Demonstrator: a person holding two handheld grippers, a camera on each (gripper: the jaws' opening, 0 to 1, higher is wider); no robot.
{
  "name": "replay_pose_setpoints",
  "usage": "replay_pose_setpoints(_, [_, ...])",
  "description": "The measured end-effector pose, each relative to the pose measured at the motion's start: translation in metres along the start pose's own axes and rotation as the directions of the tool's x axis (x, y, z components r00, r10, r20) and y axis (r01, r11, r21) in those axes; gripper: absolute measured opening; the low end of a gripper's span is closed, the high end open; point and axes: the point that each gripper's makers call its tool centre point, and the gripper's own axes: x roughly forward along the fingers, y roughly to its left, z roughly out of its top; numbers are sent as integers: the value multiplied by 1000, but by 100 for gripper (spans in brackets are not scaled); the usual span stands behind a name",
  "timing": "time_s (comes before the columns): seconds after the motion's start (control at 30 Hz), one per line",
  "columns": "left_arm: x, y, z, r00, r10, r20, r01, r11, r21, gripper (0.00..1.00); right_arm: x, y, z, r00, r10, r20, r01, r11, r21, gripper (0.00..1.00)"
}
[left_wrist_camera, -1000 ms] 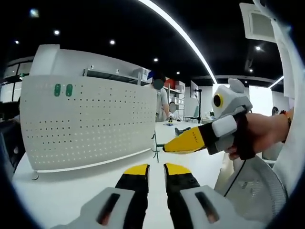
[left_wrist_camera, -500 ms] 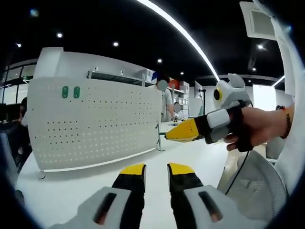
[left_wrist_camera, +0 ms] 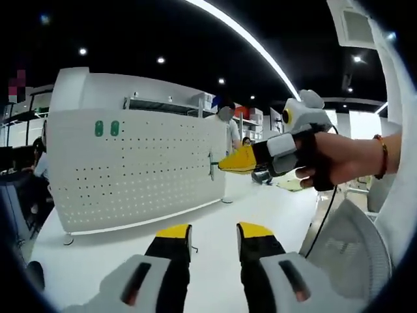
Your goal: Insert the hook assembly into the mounting plate slot until the hook locks in place.
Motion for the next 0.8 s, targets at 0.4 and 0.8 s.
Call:
replay_pose_setpoints(0.4, [-12, 9, -1, 1000, 0, -12, 1, 1000, 14, 35, 16, 1, 16, 1000, -17, 18, 18, 999, -43, 1])
replay_pose_setpoints(0.8, [-12, 10, -6, 999, 21, -48, -19, 999, 35, 47, 30, -1, 44, 997, -36, 68, 42, 994, -100, 1])
